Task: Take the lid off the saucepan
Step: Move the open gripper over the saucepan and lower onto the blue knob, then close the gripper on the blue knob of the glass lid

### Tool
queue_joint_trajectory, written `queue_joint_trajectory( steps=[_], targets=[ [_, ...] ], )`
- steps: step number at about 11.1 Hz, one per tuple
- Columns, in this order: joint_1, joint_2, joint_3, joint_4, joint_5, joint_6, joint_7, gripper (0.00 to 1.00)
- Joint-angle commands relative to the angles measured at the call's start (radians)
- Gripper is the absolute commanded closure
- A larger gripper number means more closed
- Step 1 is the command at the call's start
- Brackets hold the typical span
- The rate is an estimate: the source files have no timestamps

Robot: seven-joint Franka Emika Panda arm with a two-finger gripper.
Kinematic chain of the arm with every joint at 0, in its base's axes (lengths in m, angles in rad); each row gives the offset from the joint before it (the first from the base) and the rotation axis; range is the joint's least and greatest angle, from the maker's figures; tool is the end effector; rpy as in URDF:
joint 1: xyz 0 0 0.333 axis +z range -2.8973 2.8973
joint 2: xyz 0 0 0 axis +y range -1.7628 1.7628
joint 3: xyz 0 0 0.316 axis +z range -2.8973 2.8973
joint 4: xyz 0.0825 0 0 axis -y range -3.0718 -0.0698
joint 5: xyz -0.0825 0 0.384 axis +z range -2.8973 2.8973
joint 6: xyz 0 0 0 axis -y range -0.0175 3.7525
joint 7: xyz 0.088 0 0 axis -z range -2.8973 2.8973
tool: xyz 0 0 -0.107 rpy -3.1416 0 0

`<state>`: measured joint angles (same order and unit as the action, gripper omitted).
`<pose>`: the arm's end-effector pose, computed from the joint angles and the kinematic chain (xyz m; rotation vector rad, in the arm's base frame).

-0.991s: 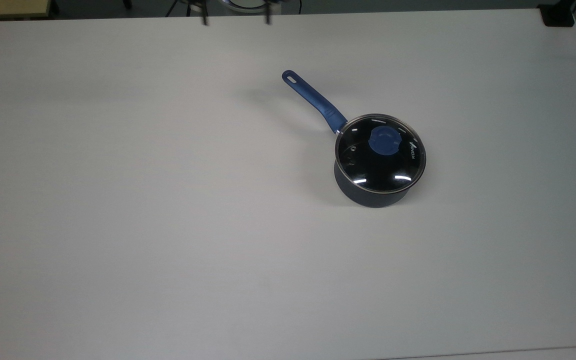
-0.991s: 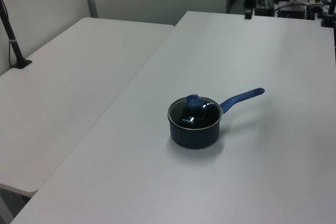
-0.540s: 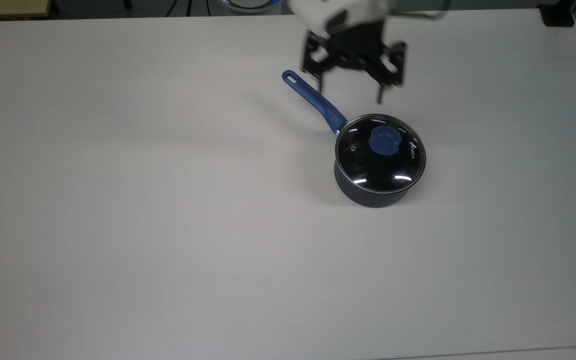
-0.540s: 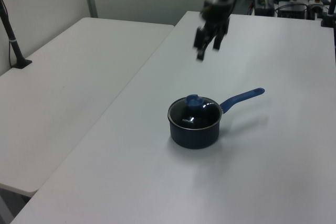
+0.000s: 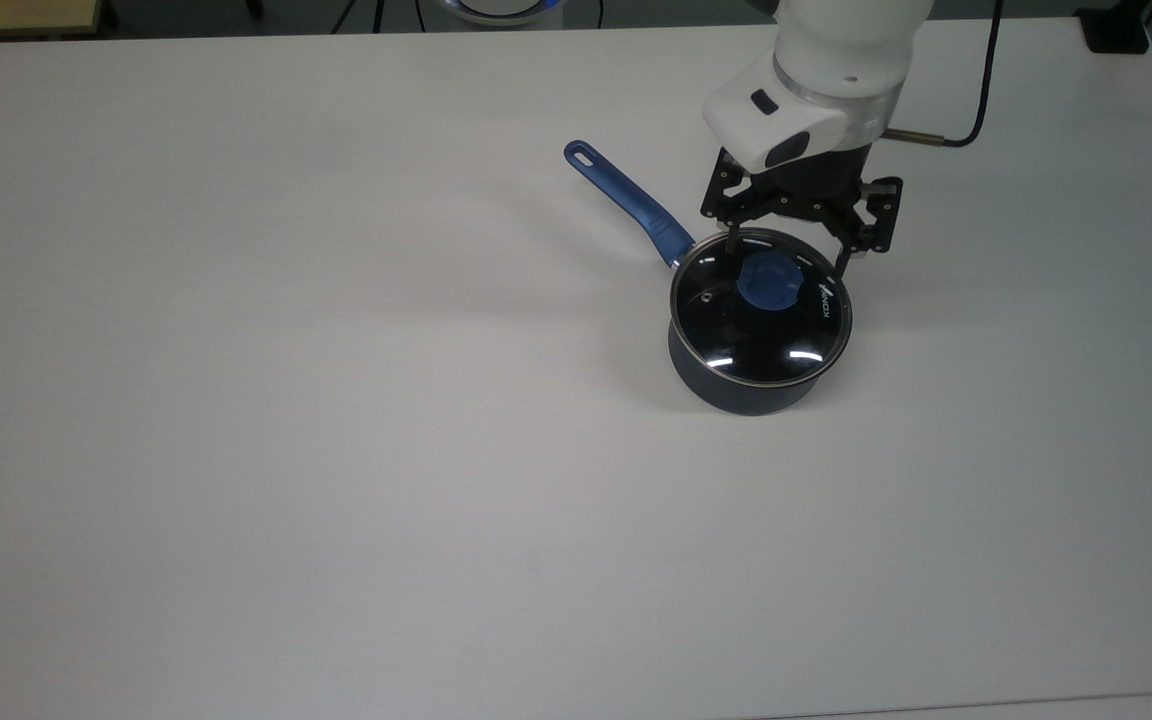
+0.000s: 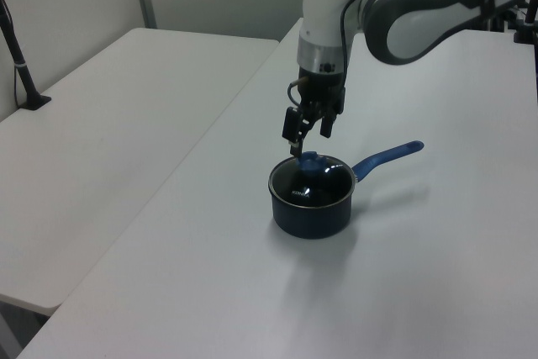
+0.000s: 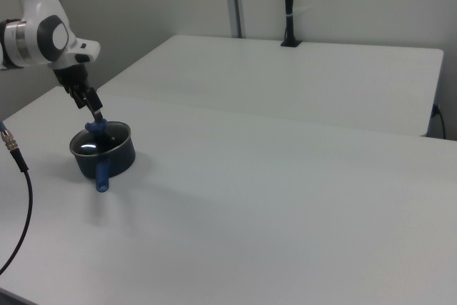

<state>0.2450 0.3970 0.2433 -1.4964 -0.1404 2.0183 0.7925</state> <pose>0.6226 0.2937 0.4603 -3.0544 0.4253 -0.2054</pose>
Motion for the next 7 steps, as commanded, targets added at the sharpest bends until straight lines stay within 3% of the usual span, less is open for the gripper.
queue_joint_trajectory(
  steps=[1,7],
  targets=[
    [0.028,0.048,-0.006,0.013,-0.066,0.017,0.063,0.0],
    [0.045,0.088,-0.006,0.01,-0.129,0.019,0.163,0.03]
  ],
)
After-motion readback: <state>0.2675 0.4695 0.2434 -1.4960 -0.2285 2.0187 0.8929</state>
